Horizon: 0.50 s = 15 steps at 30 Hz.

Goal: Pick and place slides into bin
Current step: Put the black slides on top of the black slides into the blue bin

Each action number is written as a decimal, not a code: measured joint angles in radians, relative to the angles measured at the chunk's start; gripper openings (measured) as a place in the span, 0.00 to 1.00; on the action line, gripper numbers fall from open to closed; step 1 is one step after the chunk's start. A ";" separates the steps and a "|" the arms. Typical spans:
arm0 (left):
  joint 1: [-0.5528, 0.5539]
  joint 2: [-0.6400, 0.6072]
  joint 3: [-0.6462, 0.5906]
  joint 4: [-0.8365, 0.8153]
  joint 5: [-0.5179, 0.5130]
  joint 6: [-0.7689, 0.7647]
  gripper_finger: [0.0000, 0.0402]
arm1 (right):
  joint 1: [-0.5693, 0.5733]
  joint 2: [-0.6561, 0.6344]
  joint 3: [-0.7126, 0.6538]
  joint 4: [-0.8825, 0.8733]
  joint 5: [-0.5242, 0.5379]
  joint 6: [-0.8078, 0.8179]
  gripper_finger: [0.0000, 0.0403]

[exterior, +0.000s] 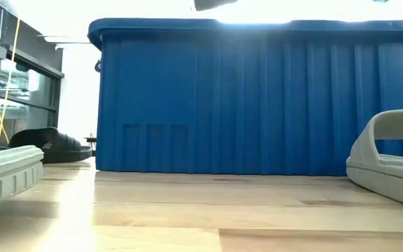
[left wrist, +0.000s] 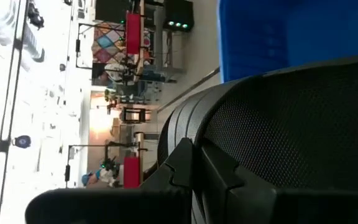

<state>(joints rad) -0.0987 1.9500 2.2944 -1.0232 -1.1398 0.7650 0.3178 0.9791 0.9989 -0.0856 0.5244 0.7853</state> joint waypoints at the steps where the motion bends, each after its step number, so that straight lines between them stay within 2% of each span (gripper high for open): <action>1: 0.011 0.000 0.000 0.024 0.002 0.016 0.00 | -0.023 0.006 0.000 0.000 -0.021 0.001 0.63; 7: 0.045 0.000 0.000 0.145 0.023 0.143 0.00 | -0.165 0.016 0.000 0.028 -0.185 0.023 0.63; 10: 0.049 0.000 0.000 0.186 0.057 0.167 0.00 | -0.227 0.016 0.000 0.045 -0.247 0.035 0.63; 15: 0.047 0.001 0.000 0.252 0.051 0.211 0.00 | -0.306 0.014 0.000 0.030 -0.365 0.070 0.63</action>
<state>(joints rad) -0.0521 1.9511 2.2944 -0.7716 -1.0888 0.9762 0.0122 0.9936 0.9989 -0.0558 0.1597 0.8553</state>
